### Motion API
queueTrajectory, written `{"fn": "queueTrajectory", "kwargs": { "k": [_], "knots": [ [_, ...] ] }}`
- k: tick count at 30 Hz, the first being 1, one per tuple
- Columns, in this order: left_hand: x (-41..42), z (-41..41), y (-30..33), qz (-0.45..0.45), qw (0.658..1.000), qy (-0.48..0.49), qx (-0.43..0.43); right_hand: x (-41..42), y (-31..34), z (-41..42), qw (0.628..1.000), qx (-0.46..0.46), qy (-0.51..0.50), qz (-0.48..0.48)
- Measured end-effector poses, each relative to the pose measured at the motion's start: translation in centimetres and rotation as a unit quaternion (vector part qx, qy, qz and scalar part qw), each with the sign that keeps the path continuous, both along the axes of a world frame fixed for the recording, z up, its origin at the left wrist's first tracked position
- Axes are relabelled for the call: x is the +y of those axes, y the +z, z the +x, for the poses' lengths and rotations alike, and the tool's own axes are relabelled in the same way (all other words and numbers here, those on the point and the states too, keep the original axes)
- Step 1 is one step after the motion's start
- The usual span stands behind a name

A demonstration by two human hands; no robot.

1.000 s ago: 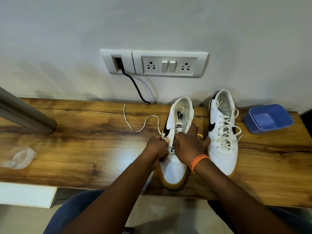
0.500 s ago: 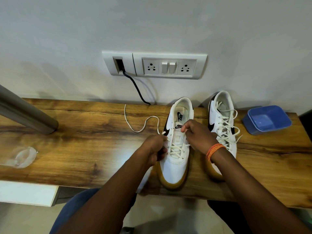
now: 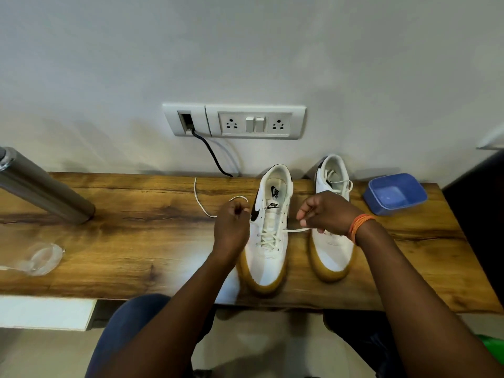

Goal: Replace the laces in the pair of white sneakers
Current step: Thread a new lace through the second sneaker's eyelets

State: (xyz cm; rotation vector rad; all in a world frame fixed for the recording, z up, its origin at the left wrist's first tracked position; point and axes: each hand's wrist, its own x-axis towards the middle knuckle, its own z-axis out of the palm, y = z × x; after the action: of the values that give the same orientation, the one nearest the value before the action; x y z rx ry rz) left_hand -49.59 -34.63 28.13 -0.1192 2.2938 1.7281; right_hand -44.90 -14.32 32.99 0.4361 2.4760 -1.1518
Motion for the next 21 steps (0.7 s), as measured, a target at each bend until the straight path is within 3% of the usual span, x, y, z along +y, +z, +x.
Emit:
{"fn": "queueTrajectory", "kwargs": {
  "k": [3, 8, 21],
  "knots": [
    [1.4, 2.8, 0.9, -0.024, 0.986, -0.122, 0.11, 1.3, 1.7, 1.7, 0.999, 0.013, -0.019, -0.031],
    [5.6, 8.1, 1.8, -0.042, 0.907, -0.33, 0.259, 3.1, 4.9, 4.7, 0.996, 0.019, -0.038, -0.074],
    [10.7, 13.3, 7.6, -0.119, 0.857, -0.38, 0.328, 10.3, 14.5, 12.4, 0.98, 0.099, -0.124, -0.121]
  ]
}}
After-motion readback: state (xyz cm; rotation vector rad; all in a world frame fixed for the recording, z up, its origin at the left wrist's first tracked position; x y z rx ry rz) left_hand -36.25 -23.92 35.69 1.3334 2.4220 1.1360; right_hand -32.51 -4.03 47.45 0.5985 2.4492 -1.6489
